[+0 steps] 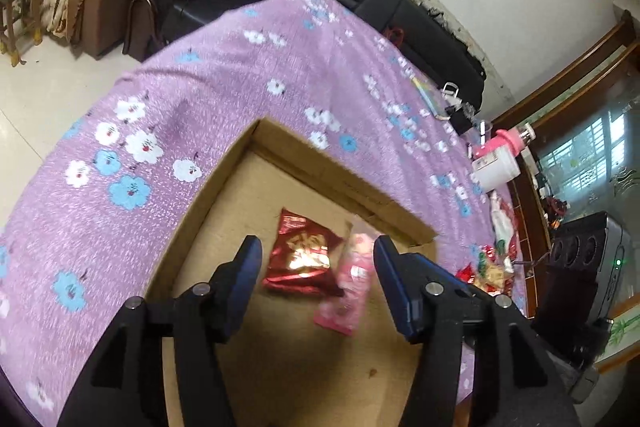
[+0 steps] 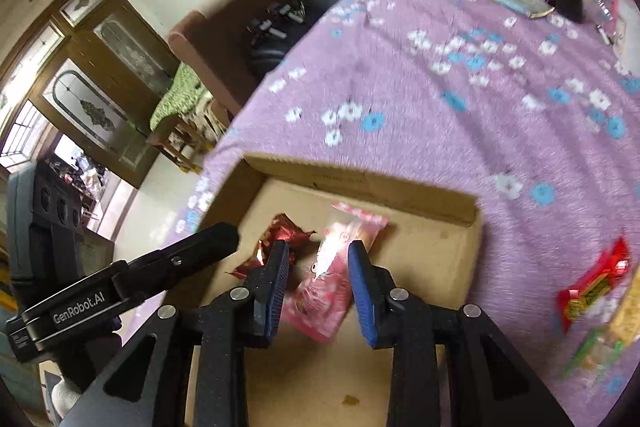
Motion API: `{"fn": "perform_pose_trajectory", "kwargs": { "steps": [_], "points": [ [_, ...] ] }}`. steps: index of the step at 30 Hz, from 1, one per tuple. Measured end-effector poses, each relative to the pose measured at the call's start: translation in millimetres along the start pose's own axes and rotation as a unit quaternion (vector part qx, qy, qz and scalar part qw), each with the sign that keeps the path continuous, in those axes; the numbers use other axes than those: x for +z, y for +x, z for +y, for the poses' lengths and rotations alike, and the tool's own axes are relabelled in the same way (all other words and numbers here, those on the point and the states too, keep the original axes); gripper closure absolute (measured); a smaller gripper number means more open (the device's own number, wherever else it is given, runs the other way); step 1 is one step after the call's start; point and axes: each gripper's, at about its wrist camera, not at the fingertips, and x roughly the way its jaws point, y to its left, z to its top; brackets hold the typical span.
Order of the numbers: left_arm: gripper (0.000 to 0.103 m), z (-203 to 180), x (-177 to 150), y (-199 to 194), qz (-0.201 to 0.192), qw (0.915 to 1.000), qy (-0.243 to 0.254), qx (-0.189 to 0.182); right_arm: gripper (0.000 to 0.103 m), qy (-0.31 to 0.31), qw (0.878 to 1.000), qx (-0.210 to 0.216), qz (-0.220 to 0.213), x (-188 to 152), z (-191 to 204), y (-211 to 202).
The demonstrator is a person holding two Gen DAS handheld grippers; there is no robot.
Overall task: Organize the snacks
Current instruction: 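Carry both snacks over the cardboard box and open both tools to drop them, then grasp the clear cookie packet with the left tool while the right grasps the white-red packet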
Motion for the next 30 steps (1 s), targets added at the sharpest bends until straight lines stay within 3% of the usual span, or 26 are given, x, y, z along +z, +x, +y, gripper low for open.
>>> {"fn": "perform_pose_trajectory", "kwargs": {
  "steps": [4,6,8,15,22,27,30],
  "points": [
    [0.039,-19,-17,-34,-0.025,0.9995,0.018,0.004,0.069,-0.002,0.999,-0.006,-0.034,-3,-19,-48],
    [0.028,-37,-34,-54,-0.045,0.9979,0.044,0.013,0.065,0.011,0.998,-0.021,-0.056,-7,-43,-79],
    [0.023,-56,-51,-67,-0.058,0.9958,0.069,0.018,0.061,0.024,0.996,-0.041,-0.072,-10,-65,-100],
    [0.022,-119,-97,-64,-0.032,0.9893,0.142,-0.009,0.061,0.093,0.985,-0.109,-0.091,-50,-157,-158],
    [0.022,-157,-128,-40,0.006,0.9818,0.189,-0.016,0.061,0.129,0.983,-0.114,-0.07,-86,-200,-164],
    [0.022,-170,-137,-20,0.024,0.9803,0.196,-0.008,0.061,0.139,0.979,-0.133,-0.074,-83,-210,-147],
    [0.022,-175,-140,-8,0.033,0.9791,0.2,-0.002,0.061,0.155,0.978,-0.12,-0.07,-79,-220,-132]
  ]
}}
